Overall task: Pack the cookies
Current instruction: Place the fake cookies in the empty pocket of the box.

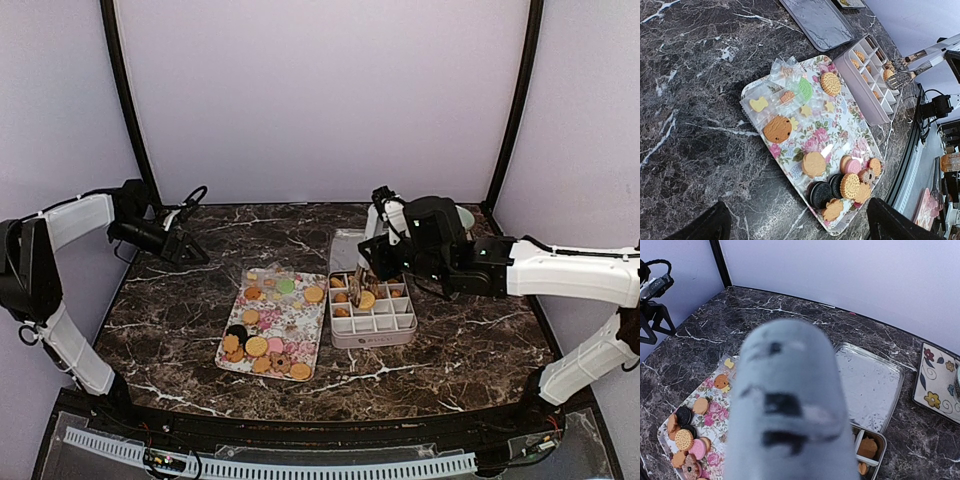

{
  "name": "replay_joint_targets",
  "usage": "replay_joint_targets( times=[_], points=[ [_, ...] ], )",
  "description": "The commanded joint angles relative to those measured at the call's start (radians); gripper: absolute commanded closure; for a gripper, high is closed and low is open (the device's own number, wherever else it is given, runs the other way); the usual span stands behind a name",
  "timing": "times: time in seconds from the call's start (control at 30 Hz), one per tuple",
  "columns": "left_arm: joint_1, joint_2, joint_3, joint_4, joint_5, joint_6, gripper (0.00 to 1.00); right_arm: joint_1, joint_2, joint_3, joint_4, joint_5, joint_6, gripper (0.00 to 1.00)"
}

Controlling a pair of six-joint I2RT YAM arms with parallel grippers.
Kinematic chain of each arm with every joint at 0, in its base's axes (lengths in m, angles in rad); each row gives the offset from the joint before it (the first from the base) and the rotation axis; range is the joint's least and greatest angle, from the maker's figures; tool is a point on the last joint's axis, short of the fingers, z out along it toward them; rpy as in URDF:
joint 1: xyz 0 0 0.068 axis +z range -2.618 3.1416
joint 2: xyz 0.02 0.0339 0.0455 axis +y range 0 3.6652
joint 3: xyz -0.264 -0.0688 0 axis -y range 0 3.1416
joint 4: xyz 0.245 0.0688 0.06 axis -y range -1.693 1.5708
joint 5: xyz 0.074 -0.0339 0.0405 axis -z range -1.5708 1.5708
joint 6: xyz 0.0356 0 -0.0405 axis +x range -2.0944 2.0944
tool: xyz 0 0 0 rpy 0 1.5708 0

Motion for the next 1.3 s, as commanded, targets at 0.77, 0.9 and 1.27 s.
replay_joint_targets(
  times=[0.77,0.9,1.27],
  points=[
    [0.007,-0.043,0.04,-0.063,0.012,0.024,0.02,0.002,-0.067,-0.052,0.078,-0.018,0.043,0.54],
    [0.007,-0.054,0.026,-0.059,0.011,0.022,0.03,0.01,-0.086,-0.081,0.087,-0.021,0.056,0.58],
    [0.007,-0.068,0.012,-0.066,0.004,0.033,0.02,0.013,-0.084,-0.072,0.091,-0.03,0.065,0.7]
  ],
)
